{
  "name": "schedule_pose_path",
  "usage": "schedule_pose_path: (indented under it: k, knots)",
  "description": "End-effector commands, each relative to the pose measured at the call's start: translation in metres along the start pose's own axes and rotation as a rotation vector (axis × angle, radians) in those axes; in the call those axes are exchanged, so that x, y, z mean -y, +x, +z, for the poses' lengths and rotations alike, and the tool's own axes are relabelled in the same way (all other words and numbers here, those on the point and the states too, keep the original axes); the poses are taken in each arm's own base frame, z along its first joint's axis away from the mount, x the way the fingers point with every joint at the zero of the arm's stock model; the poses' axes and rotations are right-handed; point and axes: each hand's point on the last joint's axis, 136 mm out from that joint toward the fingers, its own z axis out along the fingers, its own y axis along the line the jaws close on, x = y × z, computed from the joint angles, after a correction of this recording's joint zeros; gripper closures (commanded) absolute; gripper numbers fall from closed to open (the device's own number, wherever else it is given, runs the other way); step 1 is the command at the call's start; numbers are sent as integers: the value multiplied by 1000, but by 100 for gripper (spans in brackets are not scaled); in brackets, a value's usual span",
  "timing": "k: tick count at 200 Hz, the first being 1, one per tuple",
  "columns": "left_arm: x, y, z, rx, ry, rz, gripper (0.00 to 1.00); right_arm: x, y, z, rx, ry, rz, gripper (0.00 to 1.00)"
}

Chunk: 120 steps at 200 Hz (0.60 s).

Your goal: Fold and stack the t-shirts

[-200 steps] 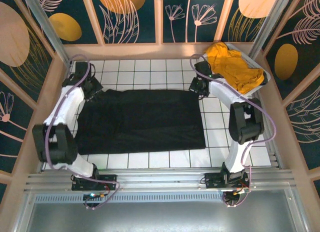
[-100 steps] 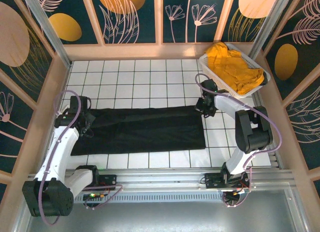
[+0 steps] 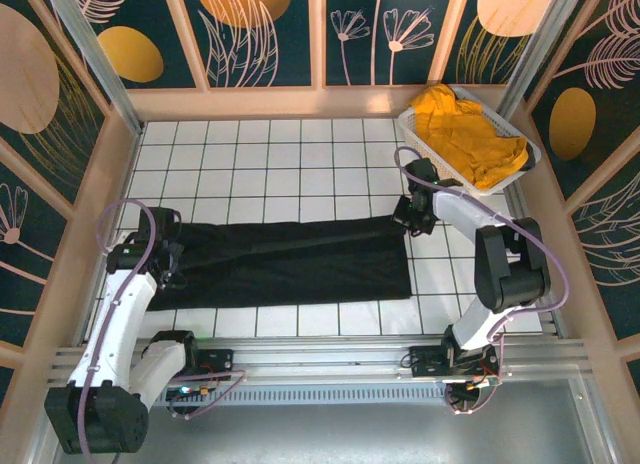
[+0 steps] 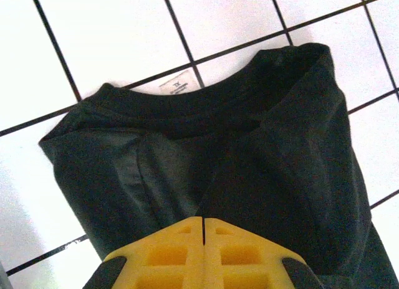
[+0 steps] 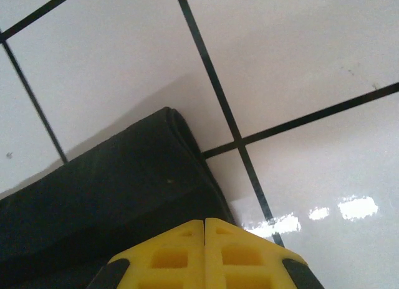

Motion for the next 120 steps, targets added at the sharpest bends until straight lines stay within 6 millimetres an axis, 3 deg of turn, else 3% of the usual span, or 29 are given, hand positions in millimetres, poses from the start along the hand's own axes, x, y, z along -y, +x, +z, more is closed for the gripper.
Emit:
schedule_pose_path:
  k: [1,57,120]
  knots:
    - [-22,3,6,17,-86,-24,100,8,25,-10,-51,24,-42,100]
    - [-42,10,22,30,-167,11,100,18,60,4,-137,33,-59,100]
    - [-59,29,38,-17,-215,-19,100,25,65,4,-136,57,-53,100]
